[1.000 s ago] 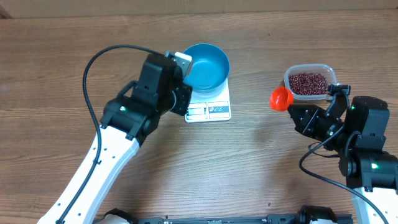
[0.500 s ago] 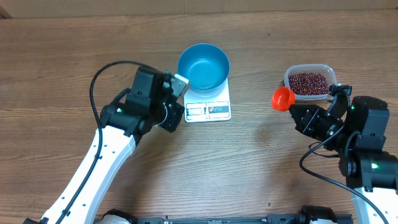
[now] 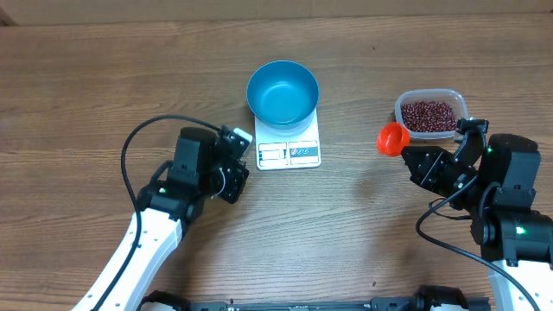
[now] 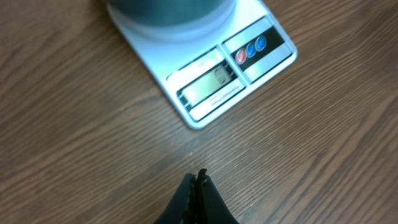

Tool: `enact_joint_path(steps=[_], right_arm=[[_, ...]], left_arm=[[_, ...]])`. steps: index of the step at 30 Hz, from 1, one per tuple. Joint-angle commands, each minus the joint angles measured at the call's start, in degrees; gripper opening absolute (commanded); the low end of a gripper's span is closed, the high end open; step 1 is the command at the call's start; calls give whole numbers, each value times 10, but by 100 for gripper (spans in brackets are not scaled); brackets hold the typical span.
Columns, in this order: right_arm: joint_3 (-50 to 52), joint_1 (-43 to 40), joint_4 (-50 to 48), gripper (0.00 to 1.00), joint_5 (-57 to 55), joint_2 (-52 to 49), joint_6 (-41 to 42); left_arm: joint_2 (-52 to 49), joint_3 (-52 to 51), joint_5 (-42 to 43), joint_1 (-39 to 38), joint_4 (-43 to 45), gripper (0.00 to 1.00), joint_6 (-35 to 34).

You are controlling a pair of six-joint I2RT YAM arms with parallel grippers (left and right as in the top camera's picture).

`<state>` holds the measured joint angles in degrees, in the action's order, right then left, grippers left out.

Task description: Scoop item into bowl and weigh 150g on scale

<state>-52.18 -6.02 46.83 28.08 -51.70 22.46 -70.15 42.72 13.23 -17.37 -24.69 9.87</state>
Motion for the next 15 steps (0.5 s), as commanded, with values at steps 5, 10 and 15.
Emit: enact_joint_path(steps=[5,10,15], right_arm=[[-11,-2,2,4,-4,1,0],[-11,-2,9,4,-4,1,0],[-11,-2,13,4,-4,1,0]], left_arm=[[16,-14,-31,2,13,4,-8],[16,-14,-31,2,14,20,-46],[16,-14,-31,1,11,76,-63]])
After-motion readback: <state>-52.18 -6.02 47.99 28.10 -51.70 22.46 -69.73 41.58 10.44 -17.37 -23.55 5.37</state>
